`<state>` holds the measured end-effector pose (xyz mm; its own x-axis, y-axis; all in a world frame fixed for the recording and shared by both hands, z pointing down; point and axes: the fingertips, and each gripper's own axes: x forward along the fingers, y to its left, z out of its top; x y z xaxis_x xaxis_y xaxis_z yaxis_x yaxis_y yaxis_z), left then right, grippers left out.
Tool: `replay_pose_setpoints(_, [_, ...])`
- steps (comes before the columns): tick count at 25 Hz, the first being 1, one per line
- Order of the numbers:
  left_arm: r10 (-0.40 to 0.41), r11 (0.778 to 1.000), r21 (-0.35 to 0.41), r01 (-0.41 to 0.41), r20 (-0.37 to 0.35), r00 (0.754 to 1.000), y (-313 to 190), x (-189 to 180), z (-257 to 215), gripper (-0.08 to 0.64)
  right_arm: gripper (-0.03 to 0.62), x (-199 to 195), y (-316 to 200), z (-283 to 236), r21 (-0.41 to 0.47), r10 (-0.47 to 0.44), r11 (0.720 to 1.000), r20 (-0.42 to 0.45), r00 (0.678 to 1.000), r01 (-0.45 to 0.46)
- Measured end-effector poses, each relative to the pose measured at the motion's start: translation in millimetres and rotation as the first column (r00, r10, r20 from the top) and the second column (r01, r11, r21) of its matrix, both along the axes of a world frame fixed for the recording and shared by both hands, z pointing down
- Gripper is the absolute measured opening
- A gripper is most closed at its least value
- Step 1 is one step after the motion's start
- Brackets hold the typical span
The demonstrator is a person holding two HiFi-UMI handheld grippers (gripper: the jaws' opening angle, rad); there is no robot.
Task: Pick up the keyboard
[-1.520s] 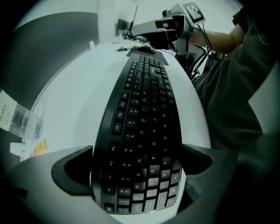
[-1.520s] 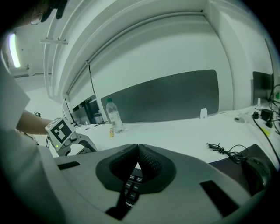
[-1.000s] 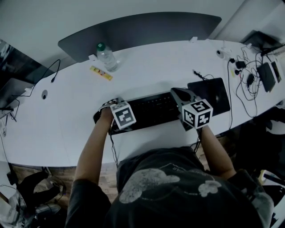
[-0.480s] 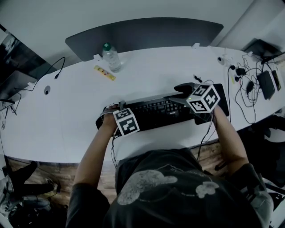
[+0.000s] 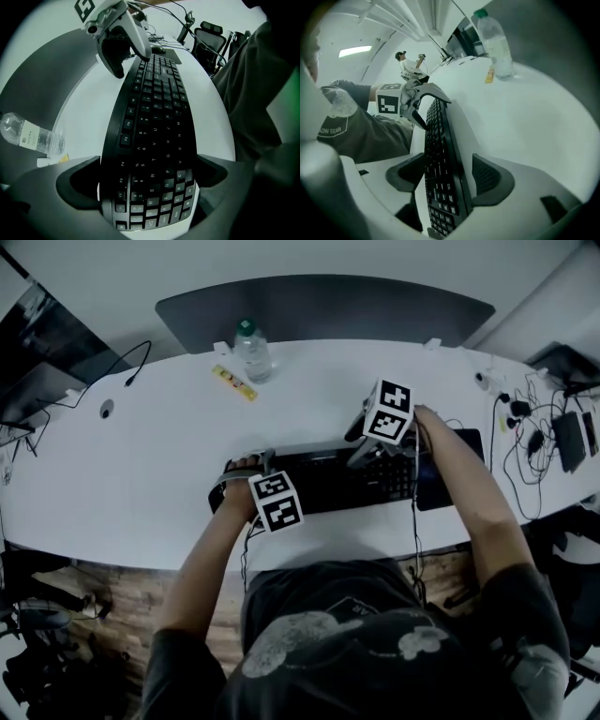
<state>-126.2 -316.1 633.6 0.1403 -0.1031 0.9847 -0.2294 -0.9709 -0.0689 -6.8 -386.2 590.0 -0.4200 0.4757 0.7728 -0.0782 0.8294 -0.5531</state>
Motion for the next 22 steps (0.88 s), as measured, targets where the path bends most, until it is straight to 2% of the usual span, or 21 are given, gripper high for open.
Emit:
replay_pose_setpoints(4, [0.002,1.000,0.011,-0.002,-0.002,1.000,-1.0,-0.4,-1.4,0.591,0.298,6.7,7.5,19.3,-0.123,-0.093,0.989,-0.103,0.990,0.080])
replay_pose_setpoints(7, [0.003,1.000,0.010,-0.003,-0.007,1.000,-1.5,-0.4,-1.3,0.591,0.276,5.8,13.6,29.6,-0.193,-0.144,0.974,-0.136,0.980,0.116])
replay_pose_setpoints(11, [0.005,1.000,0.031,-0.004,-0.009,1.000,-1.9,-1.0,-3.0,0.590,0.240,-6.8,26.6,37.9,-0.276,-0.203,0.947,-0.126,0.971,0.162])
replay_pose_setpoints(14, [0.008,0.998,0.057,-0.007,-0.020,1.000,-2.3,0.1,-4.2,0.591,0.191,-11.4,43.3,37.5,-0.373,-0.262,0.905,-0.108,0.959,0.205])
replay_pose_setpoints(17, [0.023,0.997,0.074,-0.019,-0.044,0.999,-1.3,0.7,-5.4,0.591,0.110,-12.5,56.6,32.7,-0.457,-0.295,0.860,-0.084,0.952,0.227])
replay_pose_setpoints(19, [0.038,0.995,0.094,-0.032,-0.056,0.998,0.3,1.4,-7.5,0.591,0.097,-12.0,60.3,29.8,-0.476,-0.293,0.851,-0.081,0.953,0.221])
replay_pose_setpoints(22, [0.057,0.988,0.149,-0.046,-0.067,0.996,3.1,3.1,-13.4,0.591,0.072,-10.6,64.8,24.7,-0.460,-0.273,0.863,-0.079,0.959,0.208])
